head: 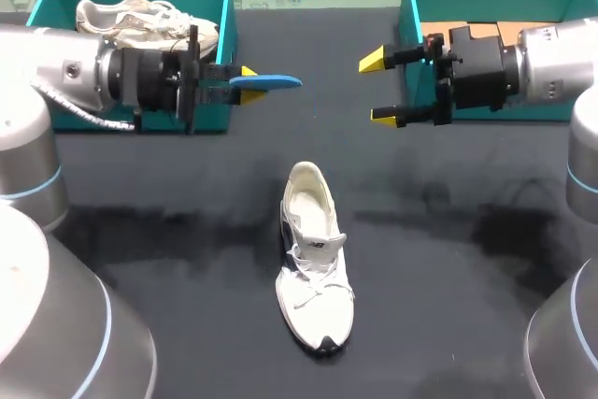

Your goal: Take the shoe out of the shoebox, open the shoe tongue, remove and reinsert the insole, then place the shoe into the shoebox

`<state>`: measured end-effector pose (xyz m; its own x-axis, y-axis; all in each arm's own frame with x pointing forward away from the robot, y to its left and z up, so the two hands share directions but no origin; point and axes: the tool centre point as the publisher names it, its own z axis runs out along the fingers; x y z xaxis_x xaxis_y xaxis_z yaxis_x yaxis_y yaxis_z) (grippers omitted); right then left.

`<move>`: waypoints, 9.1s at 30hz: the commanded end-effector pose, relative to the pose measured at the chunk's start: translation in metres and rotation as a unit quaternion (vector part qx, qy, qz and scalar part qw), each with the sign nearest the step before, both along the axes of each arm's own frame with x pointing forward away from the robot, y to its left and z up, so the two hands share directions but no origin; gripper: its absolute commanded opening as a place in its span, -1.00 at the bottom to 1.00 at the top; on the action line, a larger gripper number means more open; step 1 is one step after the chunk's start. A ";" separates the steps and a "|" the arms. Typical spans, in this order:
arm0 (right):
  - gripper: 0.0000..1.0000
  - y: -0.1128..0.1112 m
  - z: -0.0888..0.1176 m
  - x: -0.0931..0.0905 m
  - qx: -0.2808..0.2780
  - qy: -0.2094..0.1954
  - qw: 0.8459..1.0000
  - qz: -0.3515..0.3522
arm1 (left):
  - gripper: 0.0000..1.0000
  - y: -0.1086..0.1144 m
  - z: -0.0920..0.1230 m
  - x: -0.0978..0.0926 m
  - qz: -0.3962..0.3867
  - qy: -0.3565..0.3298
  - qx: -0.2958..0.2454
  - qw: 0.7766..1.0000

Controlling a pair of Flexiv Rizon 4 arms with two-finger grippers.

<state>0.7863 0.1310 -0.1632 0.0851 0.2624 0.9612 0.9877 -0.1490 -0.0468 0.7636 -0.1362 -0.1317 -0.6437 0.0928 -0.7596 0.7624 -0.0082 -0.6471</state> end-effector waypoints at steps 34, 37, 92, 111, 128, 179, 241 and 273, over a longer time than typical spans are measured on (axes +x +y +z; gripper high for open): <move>1.00 0.003 -0.001 -0.002 -0.004 -0.009 1.000 0.006 | -1.00 -0.015 -0.021 0.003 0.077 -0.370 0.001 0.926; 1.00 0.006 -0.005 -0.006 0.001 -0.020 1.000 0.014 | -1.00 -0.016 -0.020 0.005 0.078 -0.368 0.004 0.927; -0.07 0.078 -0.013 -0.028 0.087 -0.079 0.985 0.127 | -1.00 -0.056 -0.042 0.042 0.070 -0.407 -0.009 0.911; -0.43 0.081 -0.010 -0.033 0.083 -0.084 0.985 0.129 | -1.00 -0.055 -0.043 0.039 0.073 -0.407 -0.008 0.910; -1.00 0.081 -0.011 -0.034 0.084 -0.084 0.984 0.129 | -1.00 -0.054 -0.043 0.035 0.066 -0.408 -0.005 0.911; -1.00 0.035 -0.024 -0.025 0.036 -0.171 0.977 0.121 | 1.00 0.025 -0.042 -0.014 0.133 -0.072 0.422 0.894; -1.00 0.076 -0.101 -0.008 0.100 -0.395 0.907 0.109 | 1.00 0.048 -0.196 -0.032 0.098 0.337 0.377 0.857; -1.00 0.085 -0.113 -0.014 0.121 -0.437 0.886 0.099 | 1.00 0.015 -0.217 -0.029 0.174 0.359 0.424 0.813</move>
